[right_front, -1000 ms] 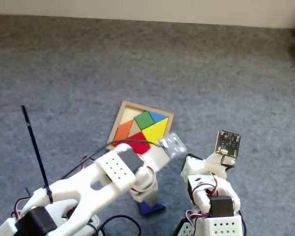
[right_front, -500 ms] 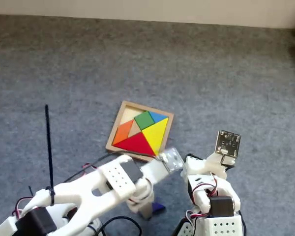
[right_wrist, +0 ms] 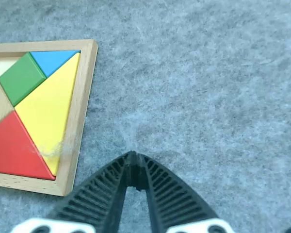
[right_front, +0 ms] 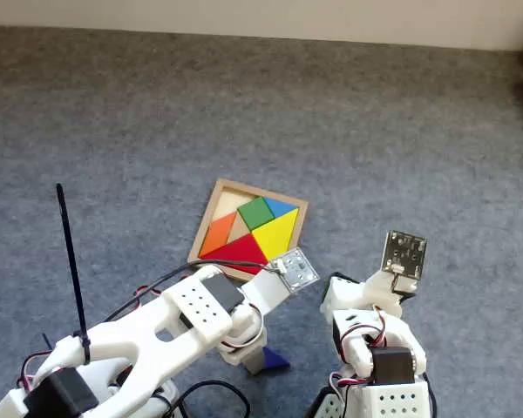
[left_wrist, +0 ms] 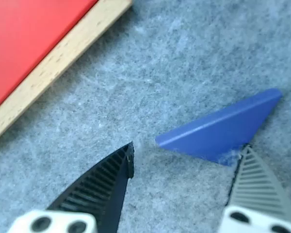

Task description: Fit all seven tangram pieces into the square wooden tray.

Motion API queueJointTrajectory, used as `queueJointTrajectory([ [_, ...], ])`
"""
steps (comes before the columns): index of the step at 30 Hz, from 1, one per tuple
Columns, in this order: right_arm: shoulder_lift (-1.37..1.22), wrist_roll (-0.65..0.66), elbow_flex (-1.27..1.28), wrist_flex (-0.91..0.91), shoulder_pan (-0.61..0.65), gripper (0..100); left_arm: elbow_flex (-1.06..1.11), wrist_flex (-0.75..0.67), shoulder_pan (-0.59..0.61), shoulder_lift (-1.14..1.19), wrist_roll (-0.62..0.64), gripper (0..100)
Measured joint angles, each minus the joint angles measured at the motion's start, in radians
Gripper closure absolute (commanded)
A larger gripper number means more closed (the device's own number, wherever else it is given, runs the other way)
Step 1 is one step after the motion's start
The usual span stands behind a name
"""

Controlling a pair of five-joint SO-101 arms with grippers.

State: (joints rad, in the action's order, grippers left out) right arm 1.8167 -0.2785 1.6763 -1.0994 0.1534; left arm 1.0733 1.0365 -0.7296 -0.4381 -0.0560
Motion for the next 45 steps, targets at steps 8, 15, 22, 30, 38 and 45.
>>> queueJointTrajectory([
  [8, 0.000, 0.000, 0.000, 0.000, 0.000, 99.4, 0.000, -0.040, -0.018, 0.000, 0.000, 69],
  [15, 0.000, 0.000, 0.000, 0.000, 0.000, 99.4, -0.132, -0.043, -0.018, 0.189, -0.002, 70],
  [22, 0.000, 0.000, 0.000, 0.000, 0.000, 99.4, -0.227, -0.031, -0.021, 0.292, 0.046, 70],
  [30, 0.000, 0.000, 0.000, 0.000, 0.000, 99.4, -0.233, -0.025, -0.025, 0.295, 0.052, 85],
  [38, 0.000, 0.000, 0.000, 0.000, 0.000, 99.4, -0.235, 0.020, -0.026, 0.293, 0.009, 86],
  [45, 0.000, 0.000, 0.000, 0.000, 0.000, 99.4, -0.233, 0.064, 0.109, 0.293, -0.029, 88],
])
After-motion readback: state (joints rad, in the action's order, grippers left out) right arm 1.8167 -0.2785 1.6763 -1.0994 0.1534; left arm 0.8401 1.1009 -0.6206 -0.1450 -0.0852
